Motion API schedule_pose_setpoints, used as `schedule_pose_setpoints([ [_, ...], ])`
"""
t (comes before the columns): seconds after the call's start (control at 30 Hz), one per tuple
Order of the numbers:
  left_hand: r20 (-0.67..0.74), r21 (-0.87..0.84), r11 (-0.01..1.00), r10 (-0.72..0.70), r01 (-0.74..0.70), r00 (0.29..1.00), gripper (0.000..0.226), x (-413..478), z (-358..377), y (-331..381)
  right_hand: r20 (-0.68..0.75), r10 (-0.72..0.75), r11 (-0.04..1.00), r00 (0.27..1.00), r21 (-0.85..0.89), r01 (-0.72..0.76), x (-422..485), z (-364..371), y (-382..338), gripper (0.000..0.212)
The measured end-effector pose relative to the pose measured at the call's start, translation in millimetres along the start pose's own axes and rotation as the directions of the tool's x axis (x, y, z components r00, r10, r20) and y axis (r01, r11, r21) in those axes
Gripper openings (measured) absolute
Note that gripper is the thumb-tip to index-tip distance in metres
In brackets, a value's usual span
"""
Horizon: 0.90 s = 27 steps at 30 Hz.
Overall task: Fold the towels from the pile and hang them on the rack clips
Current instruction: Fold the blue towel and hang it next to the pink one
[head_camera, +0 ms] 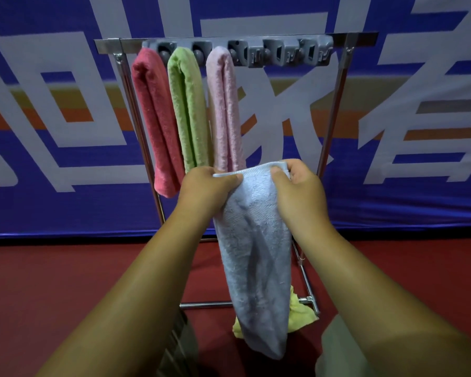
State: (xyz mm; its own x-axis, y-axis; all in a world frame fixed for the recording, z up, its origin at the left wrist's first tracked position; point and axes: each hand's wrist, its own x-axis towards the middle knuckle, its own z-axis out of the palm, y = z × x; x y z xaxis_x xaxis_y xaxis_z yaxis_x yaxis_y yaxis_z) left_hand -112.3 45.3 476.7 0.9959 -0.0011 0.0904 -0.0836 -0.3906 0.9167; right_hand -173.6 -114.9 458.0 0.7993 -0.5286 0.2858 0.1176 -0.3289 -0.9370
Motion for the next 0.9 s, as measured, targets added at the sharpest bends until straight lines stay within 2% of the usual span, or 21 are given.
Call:
schedule_pose_setpoints([
  [0.13, -0.107, -0.042, 0.999, -0.033, 0.028, 0.994, 0.023, -2, 10, 2, 0.015, -0.114, 0.992, 0.993, -0.046, 0.114, -17, 8, -1, 0.014],
  [0.3, -0.114, -0.137, 0.99, -0.001, -0.015, 0.994, 0.016, -11, 17, 4, 0.021, -0.237, 0.964, 0.971, -0.119, 0.238, -34, 18, -1, 0.01],
  [0.4, -0.06, -0.194, 0.98, 0.032, -0.043, 0.998, 0.015, -17, 16, 9, 0.03, -0.268, 0.956, 0.963, -0.119, 0.27, -37, 17, -2, 0.011],
  [0.53, 0.036, -0.125, 0.988, 0.092, -0.087, 0.995, 0.017, -25, 13, 19, 0.013, -0.252, 0.963, 0.968, -0.093, 0.252, -35, 14, -4, 0.014],
  [0.63, 0.121, -0.133, 0.985, 0.127, -0.11, 0.985, 0.018, -31, 9, 19, 0.01, -0.248, 0.966, 0.969, -0.076, 0.248, -34, 15, -3, 0.015],
  [0.73, 0.152, -0.138, 0.971, 0.213, -0.193, 0.965, 0.015, -34, 5, 15, 0.021, -0.246, 0.966, 0.969, -0.08, 0.247, -36, 16, -1, 0.014],
  [0.9, 0.158, -0.138, 0.95, 0.301, -0.281, 0.941, 0.035, -34, 4, 5, 0.024, -0.228, 0.972, 0.973, -0.042, 0.229, -39, 16, -1, 0.015],
])
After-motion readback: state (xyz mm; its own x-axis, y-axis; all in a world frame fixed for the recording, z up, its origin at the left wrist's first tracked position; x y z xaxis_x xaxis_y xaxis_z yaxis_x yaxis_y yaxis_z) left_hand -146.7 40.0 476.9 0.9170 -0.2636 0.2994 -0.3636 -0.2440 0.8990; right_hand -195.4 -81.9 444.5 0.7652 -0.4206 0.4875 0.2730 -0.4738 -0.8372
